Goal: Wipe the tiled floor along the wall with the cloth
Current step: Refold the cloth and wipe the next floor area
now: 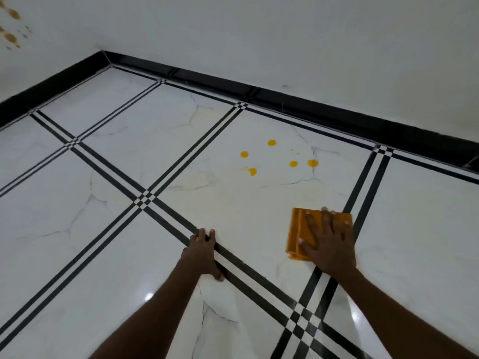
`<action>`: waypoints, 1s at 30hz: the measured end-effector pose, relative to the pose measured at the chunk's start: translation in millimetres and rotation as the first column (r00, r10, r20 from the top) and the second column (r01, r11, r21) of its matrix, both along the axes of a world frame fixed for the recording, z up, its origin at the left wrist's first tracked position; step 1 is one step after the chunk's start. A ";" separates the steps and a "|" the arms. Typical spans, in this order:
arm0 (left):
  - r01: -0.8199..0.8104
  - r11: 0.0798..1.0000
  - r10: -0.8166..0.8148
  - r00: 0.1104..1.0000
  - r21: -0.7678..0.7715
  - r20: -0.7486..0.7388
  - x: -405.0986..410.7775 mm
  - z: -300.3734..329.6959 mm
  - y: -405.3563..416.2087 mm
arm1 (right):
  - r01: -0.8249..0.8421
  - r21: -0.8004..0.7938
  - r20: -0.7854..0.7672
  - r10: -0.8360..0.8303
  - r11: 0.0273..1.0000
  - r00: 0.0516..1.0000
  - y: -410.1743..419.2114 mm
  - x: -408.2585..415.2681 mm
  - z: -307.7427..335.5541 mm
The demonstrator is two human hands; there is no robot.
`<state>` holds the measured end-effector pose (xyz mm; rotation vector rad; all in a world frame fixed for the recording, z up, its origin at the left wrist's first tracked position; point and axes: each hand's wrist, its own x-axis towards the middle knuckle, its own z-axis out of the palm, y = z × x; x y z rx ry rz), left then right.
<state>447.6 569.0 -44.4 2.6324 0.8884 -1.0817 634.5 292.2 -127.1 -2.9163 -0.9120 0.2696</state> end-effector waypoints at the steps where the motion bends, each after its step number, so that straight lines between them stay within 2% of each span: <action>1: 0.000 1.000 -0.001 0.999 -0.028 -0.038 5.1 7.5 4.7 | 0.028 -0.018 -0.041 -0.029 0.999 0.999 -8.3 6.2 2.7; 4: 0.012 0.997 -0.019 0.995 -0.076 -0.098 28.0 34.8 20.2 | 0.057 -0.037 -0.137 -0.061 0.998 0.989 -6.4 14.4 7.9; 7: 0.027 0.998 -0.028 0.999 -0.062 -0.023 54.4 37.4 35.8 | 0.135 -0.010 -0.150 -0.135 0.991 0.980 19.2 42.2 10.5; 12: 0.118 0.992 -0.121 0.986 0.036 0.110 115.4 -4.8 81.4 | 0.256 0.001 -0.133 -0.253 0.967 0.958 83.6 125.3 4.7; 17: 0.180 0.980 -0.187 0.980 0.087 0.073 164.3 -36.8 110.1 | 0.298 -0.056 -0.162 -0.303 0.953 0.939 148.2 165.3 5.1; 21: 0.139 0.985 -0.151 0.981 0.099 0.119 152.9 -33.3 102.6 | 0.307 -0.189 -0.292 -0.352 0.933 0.889 134.7 154.9 17.6; 23: 0.151 0.982 -0.164 0.981 0.117 0.108 151.1 -27.1 103.8 | 0.317 -0.240 -0.308 -0.381 0.918 0.872 127.2 138.1 22.6; 27: 0.176 0.977 -0.185 0.981 0.117 0.067 159.2 -24.1 101.6 | 0.334 -0.242 -0.290 -0.397 0.911 0.871 119.6 164.6 22.7; 30: 0.186 0.976 -0.194 0.979 0.111 0.062 159.6 -30.0 104.9 | 0.408 -0.125 -0.225 -0.426 0.904 0.876 130.5 217.4 17.6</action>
